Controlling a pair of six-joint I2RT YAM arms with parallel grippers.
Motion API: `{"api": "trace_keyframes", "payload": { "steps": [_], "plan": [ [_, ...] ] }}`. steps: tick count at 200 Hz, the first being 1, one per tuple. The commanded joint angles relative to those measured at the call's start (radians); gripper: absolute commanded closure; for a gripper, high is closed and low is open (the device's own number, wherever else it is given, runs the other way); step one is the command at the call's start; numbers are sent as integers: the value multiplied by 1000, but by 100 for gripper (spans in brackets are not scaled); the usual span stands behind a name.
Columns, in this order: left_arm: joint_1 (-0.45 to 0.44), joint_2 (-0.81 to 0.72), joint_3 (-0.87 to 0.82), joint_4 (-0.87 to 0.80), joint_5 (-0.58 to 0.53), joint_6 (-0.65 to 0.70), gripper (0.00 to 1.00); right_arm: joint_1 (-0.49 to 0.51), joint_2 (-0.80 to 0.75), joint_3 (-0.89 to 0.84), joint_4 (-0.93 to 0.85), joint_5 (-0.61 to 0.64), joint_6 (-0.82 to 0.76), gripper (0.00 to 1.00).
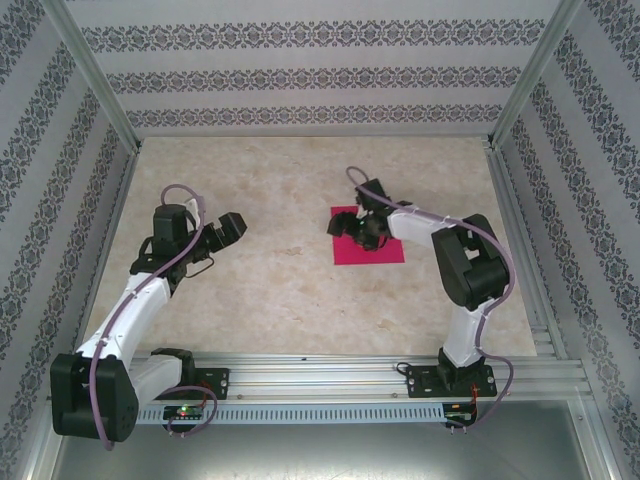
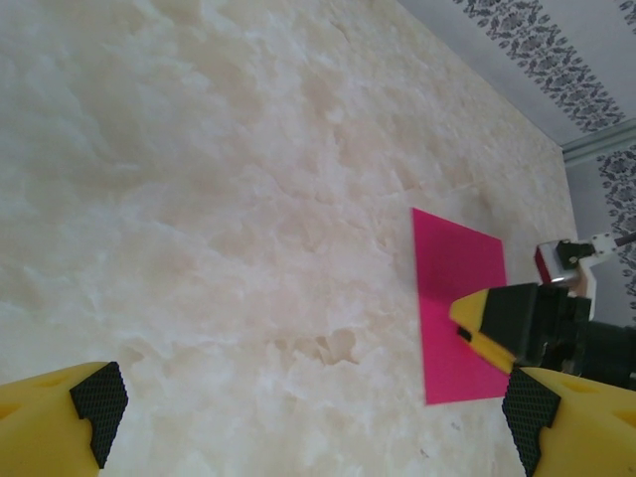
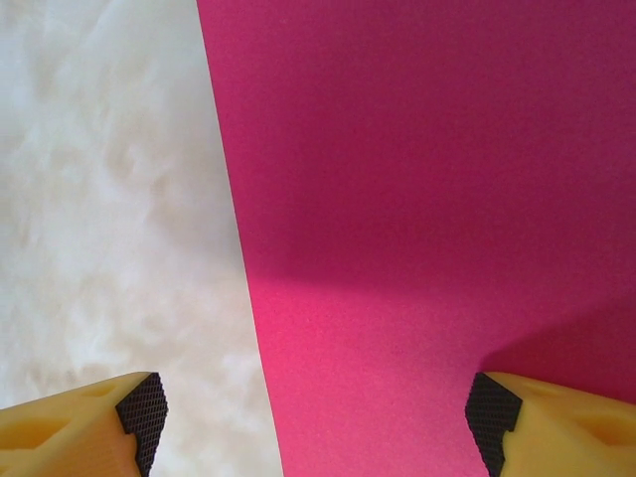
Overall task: Fold a paper plane with a square sheet of paper (pick it up from the middle)
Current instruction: Move the square sheet of paper to the center of the table.
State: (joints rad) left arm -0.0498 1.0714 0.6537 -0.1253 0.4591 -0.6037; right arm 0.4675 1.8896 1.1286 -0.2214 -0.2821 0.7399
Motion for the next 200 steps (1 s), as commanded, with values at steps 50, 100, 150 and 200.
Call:
{"api": "trace_keyframes", "payload": {
  "steps": [50,100,150,200],
  "plan": [
    [-112,24,-82,123,21,-82,0,213,-71,-79,50,58,267,19],
    [-236,128,-35,172,7,-68,0,90,-187,-76,-54,78,90,19],
    [-306,183,-26,200,-18,-63,0,37,-102,-103,-30,41,86,20],
    [-306,188,-18,187,-41,-47,0,110,-113,-272,93,193,379,21]
  ]
}}
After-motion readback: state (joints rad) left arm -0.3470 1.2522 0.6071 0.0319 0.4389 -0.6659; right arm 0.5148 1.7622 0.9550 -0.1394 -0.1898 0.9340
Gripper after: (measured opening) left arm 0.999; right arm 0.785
